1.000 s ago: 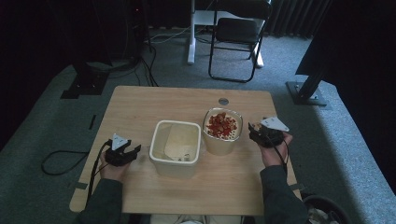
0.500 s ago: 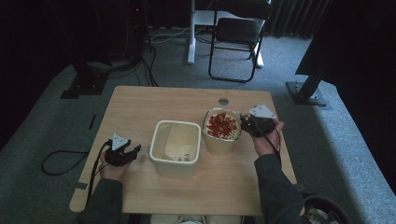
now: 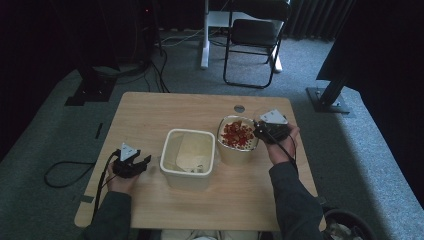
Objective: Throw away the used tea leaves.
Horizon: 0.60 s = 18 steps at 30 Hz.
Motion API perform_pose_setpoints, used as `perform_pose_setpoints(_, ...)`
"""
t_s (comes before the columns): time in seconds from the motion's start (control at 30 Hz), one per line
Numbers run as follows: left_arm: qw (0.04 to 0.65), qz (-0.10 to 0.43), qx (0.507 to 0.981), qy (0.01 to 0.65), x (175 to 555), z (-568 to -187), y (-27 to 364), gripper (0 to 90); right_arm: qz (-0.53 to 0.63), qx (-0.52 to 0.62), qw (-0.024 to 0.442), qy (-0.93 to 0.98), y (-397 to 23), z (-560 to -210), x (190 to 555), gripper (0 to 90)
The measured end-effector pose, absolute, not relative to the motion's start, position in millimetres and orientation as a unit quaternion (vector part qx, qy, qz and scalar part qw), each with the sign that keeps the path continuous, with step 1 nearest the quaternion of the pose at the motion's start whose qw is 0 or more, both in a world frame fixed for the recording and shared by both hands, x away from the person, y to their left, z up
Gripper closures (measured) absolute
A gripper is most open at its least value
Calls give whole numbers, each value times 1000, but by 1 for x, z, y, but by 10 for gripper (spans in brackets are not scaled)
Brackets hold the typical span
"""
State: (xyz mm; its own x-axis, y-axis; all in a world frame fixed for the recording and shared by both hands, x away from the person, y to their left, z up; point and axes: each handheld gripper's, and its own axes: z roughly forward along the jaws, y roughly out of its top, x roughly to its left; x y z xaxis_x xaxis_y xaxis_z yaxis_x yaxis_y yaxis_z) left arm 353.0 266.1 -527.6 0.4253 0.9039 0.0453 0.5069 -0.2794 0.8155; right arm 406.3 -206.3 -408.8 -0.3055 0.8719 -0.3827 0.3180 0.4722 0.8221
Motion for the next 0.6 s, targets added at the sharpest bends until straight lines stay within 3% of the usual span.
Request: perform_pose_setpoints(0.6, 377, 263, 756, 467, 353, -528, 266, 483, 142, 272, 526, 793, -173, -412, 409, 376)
